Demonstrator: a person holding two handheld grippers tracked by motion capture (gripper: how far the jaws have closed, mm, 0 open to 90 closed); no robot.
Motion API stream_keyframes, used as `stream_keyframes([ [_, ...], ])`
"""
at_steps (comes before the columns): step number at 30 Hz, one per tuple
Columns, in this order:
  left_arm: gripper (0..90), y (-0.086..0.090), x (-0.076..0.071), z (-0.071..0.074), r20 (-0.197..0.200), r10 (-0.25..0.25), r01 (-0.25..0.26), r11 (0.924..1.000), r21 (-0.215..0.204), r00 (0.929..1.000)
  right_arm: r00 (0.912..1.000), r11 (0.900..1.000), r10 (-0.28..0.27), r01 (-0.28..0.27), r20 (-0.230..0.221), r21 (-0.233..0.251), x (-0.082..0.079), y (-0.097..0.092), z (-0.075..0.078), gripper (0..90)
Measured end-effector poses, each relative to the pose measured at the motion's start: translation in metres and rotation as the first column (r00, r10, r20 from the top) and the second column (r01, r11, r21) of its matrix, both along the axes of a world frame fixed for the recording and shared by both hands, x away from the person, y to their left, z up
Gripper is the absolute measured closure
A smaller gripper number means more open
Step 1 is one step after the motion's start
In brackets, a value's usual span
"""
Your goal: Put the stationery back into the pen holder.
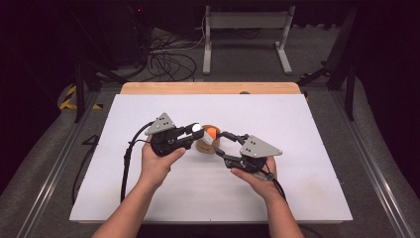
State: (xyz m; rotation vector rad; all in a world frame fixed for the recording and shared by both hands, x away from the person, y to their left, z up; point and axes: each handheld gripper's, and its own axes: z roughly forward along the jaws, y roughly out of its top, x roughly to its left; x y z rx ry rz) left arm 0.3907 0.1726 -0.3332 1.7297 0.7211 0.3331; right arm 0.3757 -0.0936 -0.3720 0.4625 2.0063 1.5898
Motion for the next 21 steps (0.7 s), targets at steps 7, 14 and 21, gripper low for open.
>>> stream_keyframes([
  [7,66.4,-0.005,0.008,-0.004,0.004,0.014,-0.014,0.9996,0.025,0.9999,0.9999,0.9999,-0.010,0.010,0.000,0.011,0.000,-0.005,0.002,45.3],
  [14,66.4,-0.008,0.016,-0.009,0.010,0.027,-0.027,0.9991,0.032,0.9996,0.9998,0.9997,-0.020,0.020,0.003,0.014,0.001,-0.008,0.003,45.4],
  [21,66.4,-0.010,0.021,-0.012,0.016,0.040,-0.040,0.9983,0.042,0.9991,0.9997,0.9996,-0.022,0.022,0.006,0.017,0.001,-0.010,0.003,45.5],
])
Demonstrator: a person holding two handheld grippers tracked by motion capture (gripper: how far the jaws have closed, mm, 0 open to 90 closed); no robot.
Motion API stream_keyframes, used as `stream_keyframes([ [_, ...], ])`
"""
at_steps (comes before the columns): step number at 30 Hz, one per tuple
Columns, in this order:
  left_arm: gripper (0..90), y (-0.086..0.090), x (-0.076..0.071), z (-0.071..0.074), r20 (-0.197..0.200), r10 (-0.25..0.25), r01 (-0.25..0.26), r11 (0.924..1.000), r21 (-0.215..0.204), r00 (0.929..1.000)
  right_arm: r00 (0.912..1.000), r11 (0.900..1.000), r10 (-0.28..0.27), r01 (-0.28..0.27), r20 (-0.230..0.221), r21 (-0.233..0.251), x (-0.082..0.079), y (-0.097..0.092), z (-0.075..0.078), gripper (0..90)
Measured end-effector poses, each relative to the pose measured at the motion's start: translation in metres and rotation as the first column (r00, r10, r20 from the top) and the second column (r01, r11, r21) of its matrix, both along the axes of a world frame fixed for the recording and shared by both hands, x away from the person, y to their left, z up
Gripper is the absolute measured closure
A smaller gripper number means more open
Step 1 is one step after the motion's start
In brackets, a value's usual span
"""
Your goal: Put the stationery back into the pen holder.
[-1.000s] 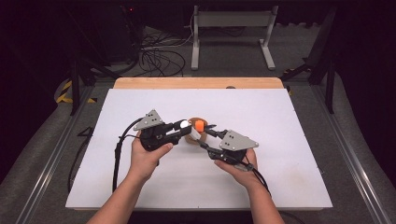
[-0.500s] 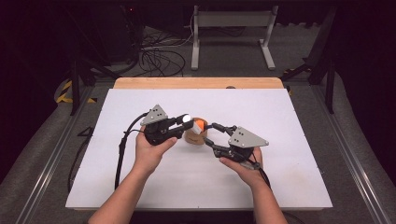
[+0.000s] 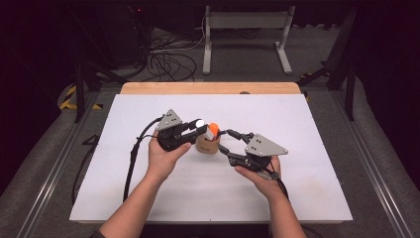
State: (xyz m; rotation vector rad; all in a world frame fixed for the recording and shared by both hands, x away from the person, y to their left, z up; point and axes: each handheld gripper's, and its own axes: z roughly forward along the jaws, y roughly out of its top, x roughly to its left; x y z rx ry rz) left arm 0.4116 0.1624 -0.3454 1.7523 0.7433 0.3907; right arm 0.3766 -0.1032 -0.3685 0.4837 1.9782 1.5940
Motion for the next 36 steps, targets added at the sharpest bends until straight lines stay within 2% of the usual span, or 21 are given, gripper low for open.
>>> stream_keyframes([
  [11,66.4,-0.005,0.011,-0.006,0.006,0.012,-0.013,0.9997,0.022,0.9999,1.0000,1.0000,-0.003,0.003,0.000,0.006,0.000,-0.002,0.000,45.5],
  [30,66.2,-0.016,0.022,-0.016,-0.035,0.009,-0.008,0.9996,0.026,0.9993,1.0000,0.9998,-0.007,0.007,0.000,0.019,0.001,-0.005,0.002,45.3],
  [36,65.9,-0.016,0.024,-0.016,-0.029,0.006,-0.005,0.9996,0.027,0.9996,1.0000,0.9998,-0.006,0.006,0.002,0.021,0.001,-0.005,0.002,45.4],
])
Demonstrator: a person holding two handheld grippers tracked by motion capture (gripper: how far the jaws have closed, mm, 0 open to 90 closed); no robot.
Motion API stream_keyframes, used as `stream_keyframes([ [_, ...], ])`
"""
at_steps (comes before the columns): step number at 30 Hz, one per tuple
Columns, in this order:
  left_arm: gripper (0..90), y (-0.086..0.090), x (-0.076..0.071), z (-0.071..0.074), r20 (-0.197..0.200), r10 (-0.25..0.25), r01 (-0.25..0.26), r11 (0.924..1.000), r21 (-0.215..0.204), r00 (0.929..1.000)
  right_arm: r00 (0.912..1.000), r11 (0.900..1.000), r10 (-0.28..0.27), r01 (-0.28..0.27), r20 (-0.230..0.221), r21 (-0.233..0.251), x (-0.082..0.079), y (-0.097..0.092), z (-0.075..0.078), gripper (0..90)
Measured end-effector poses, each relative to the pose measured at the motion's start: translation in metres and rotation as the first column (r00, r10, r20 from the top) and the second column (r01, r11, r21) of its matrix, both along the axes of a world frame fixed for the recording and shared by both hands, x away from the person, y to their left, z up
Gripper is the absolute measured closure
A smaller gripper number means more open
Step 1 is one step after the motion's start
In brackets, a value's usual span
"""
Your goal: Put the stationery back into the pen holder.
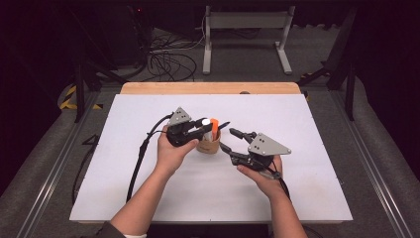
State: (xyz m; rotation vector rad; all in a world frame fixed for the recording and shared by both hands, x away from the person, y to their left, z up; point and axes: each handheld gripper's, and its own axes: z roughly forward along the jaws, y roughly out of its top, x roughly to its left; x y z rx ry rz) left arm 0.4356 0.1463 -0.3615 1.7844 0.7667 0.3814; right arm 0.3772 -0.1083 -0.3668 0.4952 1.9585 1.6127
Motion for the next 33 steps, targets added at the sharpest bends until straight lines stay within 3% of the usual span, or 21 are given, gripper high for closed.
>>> stream_keyframes([
  [9,62.0,0.001,0.000,0.000,0.006,0.005,-0.005,0.9999,-0.009,1.0000,1.0000,1.0000,-0.002,0.002,-0.002,0.005,0.000,-0.001,0.000,45.3],
  [20,45.2,0.002,0.000,0.002,0.036,-0.003,0.004,0.9995,-0.030,0.9993,1.0000,0.9998,-0.005,0.005,-0.004,0.017,0.001,-0.003,0.001,45.3],
  [33,24.4,0.013,-0.007,0.011,0.115,-0.016,0.019,0.9995,-0.025,0.9933,0.9998,0.9994,-0.019,0.019,-0.004,0.029,0.002,-0.010,0.001,44.5],
])
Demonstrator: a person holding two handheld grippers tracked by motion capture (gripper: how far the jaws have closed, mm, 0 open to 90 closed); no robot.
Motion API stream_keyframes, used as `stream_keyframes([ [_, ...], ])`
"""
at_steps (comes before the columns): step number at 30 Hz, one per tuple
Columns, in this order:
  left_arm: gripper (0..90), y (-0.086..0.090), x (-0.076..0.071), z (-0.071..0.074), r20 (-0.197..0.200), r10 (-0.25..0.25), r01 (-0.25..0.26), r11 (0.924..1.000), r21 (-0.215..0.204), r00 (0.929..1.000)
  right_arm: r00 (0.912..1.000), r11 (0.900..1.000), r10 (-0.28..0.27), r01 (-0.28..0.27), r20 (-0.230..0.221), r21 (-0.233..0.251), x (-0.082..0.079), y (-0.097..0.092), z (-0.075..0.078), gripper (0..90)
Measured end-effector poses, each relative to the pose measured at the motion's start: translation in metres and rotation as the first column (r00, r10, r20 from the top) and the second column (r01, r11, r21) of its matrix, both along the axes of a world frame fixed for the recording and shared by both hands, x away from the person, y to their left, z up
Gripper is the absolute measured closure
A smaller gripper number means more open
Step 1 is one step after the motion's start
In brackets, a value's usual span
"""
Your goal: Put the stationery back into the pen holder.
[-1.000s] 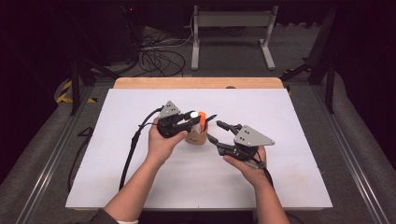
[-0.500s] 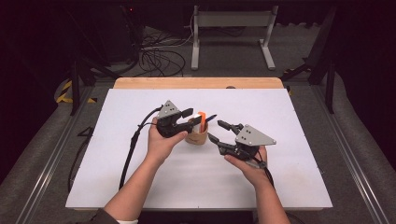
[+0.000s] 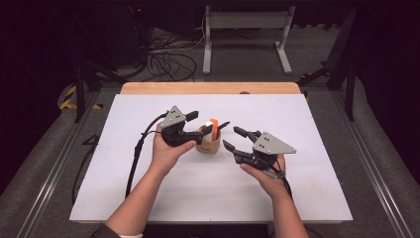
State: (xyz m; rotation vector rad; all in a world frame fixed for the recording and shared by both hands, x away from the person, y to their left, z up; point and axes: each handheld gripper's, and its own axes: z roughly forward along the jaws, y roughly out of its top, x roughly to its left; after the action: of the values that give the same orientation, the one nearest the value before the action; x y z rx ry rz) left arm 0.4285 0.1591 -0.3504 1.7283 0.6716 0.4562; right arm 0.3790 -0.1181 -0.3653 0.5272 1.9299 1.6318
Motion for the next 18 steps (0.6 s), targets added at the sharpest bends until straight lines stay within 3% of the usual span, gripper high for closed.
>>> stream_keyframes([
  [9,13.4,0.010,-0.010,0.009,0.034,-0.005,0.005,1.0000,-0.002,0.9994,0.9996,0.9988,-0.024,0.024,-0.013,0.042,0.001,-0.012,0.002,42.6],
  [18,5.8,0.026,-0.020,0.014,0.063,-0.012,0.013,0.9997,-0.018,0.9979,0.9981,0.9959,-0.049,0.052,-0.036,0.074,0.002,-0.023,0.003,35.1],
])
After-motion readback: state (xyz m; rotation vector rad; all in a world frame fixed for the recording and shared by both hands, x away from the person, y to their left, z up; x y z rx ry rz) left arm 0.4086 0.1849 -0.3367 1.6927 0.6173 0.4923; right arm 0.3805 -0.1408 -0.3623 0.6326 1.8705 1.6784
